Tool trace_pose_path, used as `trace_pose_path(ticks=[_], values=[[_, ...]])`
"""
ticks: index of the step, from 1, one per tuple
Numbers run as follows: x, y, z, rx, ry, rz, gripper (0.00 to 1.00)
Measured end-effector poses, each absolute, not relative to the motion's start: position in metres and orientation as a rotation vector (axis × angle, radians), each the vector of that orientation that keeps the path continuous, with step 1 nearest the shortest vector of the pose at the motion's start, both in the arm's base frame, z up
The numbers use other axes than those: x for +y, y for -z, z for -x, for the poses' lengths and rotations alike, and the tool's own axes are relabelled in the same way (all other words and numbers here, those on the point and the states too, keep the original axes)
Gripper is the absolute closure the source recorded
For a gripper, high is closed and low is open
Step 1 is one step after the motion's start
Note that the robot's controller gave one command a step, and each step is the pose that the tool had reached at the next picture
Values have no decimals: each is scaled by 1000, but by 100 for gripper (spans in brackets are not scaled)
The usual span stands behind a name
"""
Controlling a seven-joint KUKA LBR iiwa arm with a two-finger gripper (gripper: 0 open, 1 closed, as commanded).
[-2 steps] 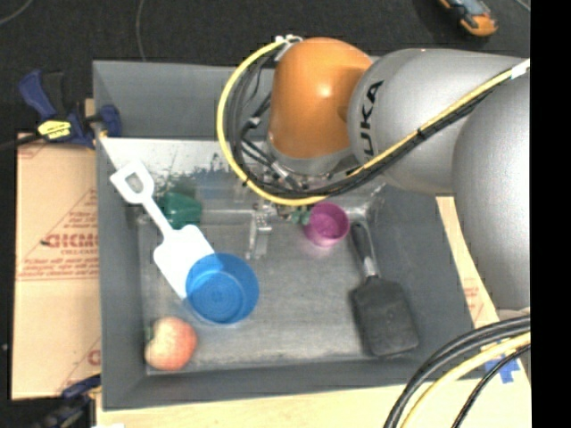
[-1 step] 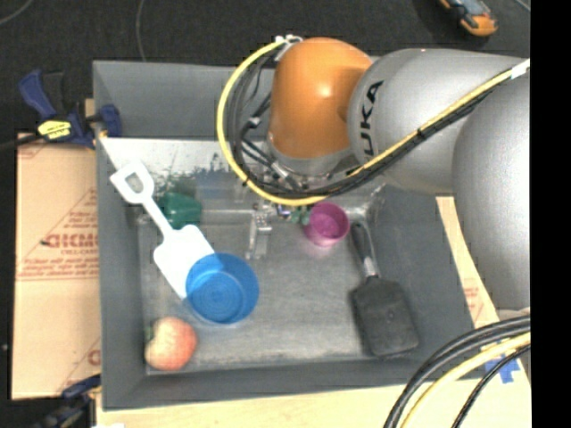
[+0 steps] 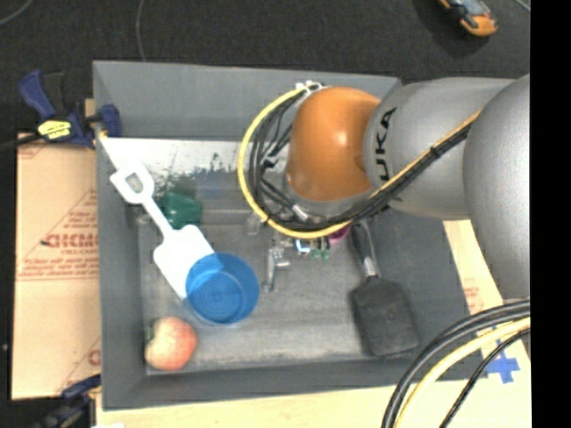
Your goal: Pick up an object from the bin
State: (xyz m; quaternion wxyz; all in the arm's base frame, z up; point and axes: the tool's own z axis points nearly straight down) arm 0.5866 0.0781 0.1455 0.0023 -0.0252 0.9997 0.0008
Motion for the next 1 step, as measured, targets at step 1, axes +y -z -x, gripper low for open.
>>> trace_pose_path(ticks=[1], values=[[101, -137, -586, 3129, -8, 56, 0]])
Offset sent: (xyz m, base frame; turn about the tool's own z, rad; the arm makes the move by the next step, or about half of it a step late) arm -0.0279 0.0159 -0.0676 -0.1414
